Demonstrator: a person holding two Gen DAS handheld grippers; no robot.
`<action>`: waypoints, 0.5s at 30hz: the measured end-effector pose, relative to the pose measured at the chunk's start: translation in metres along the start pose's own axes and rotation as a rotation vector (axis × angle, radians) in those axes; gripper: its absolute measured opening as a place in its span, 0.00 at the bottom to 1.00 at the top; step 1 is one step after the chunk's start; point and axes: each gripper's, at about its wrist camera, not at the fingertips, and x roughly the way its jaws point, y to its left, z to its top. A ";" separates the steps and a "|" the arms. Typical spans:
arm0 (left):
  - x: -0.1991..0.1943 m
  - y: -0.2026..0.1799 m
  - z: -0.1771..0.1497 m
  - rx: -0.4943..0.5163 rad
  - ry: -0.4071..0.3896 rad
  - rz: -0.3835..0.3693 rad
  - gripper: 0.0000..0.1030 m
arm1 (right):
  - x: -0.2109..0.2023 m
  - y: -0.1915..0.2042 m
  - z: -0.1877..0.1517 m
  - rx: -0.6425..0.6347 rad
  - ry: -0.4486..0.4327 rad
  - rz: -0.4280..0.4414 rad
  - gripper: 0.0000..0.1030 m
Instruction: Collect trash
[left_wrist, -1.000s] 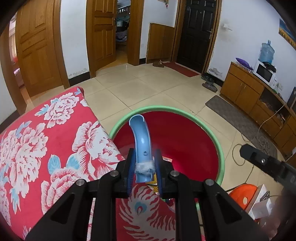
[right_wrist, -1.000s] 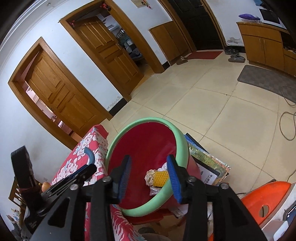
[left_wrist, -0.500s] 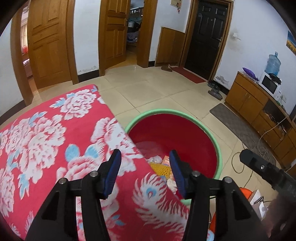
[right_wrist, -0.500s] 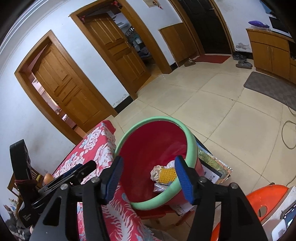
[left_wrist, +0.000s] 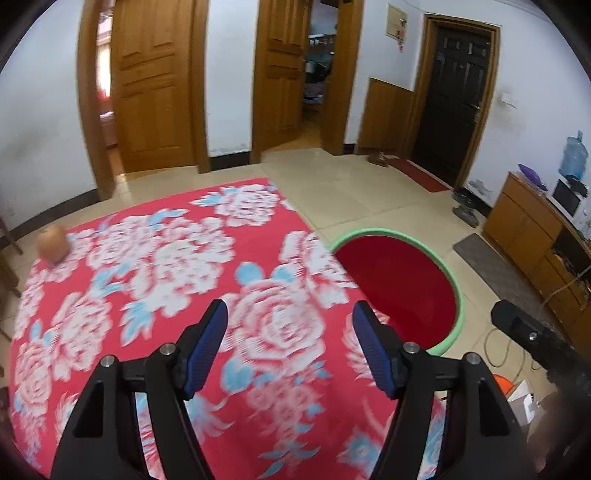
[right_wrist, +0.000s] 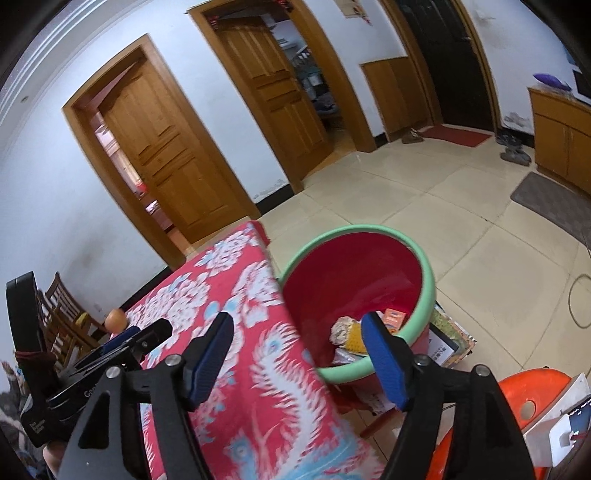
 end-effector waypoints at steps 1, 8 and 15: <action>-0.004 0.004 -0.002 -0.007 -0.002 0.009 0.69 | -0.003 0.005 -0.002 -0.012 -0.001 0.005 0.75; -0.047 0.032 -0.021 -0.064 -0.038 0.081 0.78 | -0.017 0.046 -0.022 -0.106 0.006 0.039 0.80; -0.083 0.048 -0.037 -0.097 -0.087 0.159 0.81 | -0.030 0.072 -0.040 -0.178 0.004 0.056 0.93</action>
